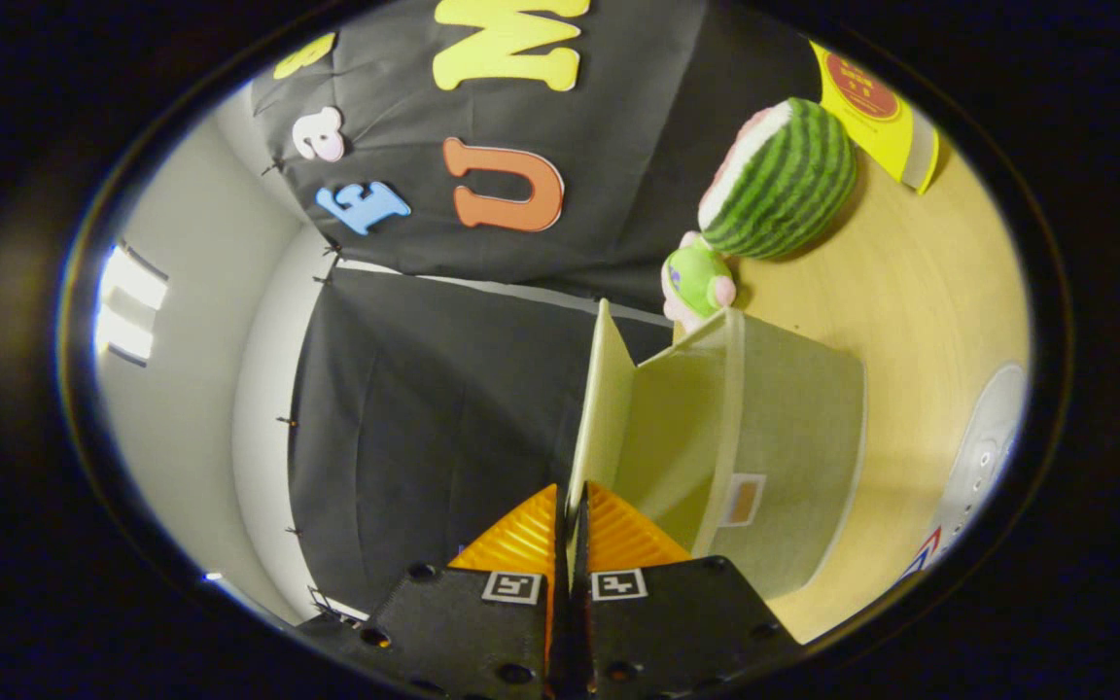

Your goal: Open the storage box then place both shoes into the box .Put the left shoe in first, then the right shoe, with the right side of both shoes facing outward in a uniform manner.

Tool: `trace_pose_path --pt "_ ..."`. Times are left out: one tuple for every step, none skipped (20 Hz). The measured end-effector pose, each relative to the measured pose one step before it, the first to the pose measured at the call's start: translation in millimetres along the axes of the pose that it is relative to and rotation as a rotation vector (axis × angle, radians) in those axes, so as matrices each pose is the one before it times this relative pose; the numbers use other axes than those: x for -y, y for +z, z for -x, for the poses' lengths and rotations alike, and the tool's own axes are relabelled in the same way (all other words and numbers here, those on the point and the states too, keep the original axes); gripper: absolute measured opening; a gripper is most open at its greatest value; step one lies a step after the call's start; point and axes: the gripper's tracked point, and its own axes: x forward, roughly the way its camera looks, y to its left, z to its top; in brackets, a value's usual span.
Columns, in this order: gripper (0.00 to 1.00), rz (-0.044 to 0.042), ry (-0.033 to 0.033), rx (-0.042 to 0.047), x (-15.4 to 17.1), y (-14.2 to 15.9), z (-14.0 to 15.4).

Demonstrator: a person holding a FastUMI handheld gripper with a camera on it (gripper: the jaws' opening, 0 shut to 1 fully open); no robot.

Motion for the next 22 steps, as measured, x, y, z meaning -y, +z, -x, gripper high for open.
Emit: trace_pose_path --pt "0.05 0.00841 -0.01537 0.00762 -6.20 0.82 -4.29" --pt "0.05 0.00896 -0.01463 0.00098 -8.41 -1.20 -5.74" --pt "0.05 0.01024 -0.01021 0.00163 -7.59 -1.34 -5.27" --pt "0.05 0.01426 -0.01870 0.00131 -8.33 -3.68 -5.86" --pt "0.05 0.01684 -0.02455 0.00153 -5.80 -2.92 -5.75" --pt "0.05 0.00988 -0.02448 0.00556 -4.02 -3.35 -4.84" --pt "0.05 0.00128 -0.02096 0.01186 -6.08 0.80 -7.62" --pt "0.05 0.00011 -0.01973 0.00942 -7.09 2.29 -9.94" --pt "0.05 -0.00522 -0.01744 0.01436 -5.74 1.48 -10.37" --pt "0.05 0.00365 -0.00334 0.00571 -9.61 -2.06 -9.34" --pt "0.05 0.00736 0.00741 -0.00081 -9.85 -3.66 -9.40" --pt "0.05 0.00105 0.01230 0.00534 -9.60 -4.19 -8.48" --pt "0.05 0.00142 0.00544 0.00931 -7.31 -2.36 -9.69" --pt "0.05 -0.00179 -0.00479 0.00461 -4.41 -2.90 -10.44" --pt "0.05 -0.00603 -0.00529 -0.00367 -3.37 -3.53 -11.12" --pt "0.06 -0.00553 0.00445 -0.00459 -5.78 -3.66 -10.39" --pt "0.06 -0.00010 0.00373 -0.00314 -4.69 -2.30 -9.79" --pt "0.05 0.00875 0.00351 0.00157 -3.82 -2.65 -8.94" --pt "0.06 0.01360 0.00429 -0.00266 -2.06 -2.63 -8.47" --pt "0.07 0.00971 0.00234 -0.00765 -0.40 -5.64 -8.39" --pt "0.11 -0.00184 0.00567 0.00595 0.50 -1.18 -6.03" --pt "0.36 0.00047 0.00302 0.01550 0.65 -2.53 -2.04"
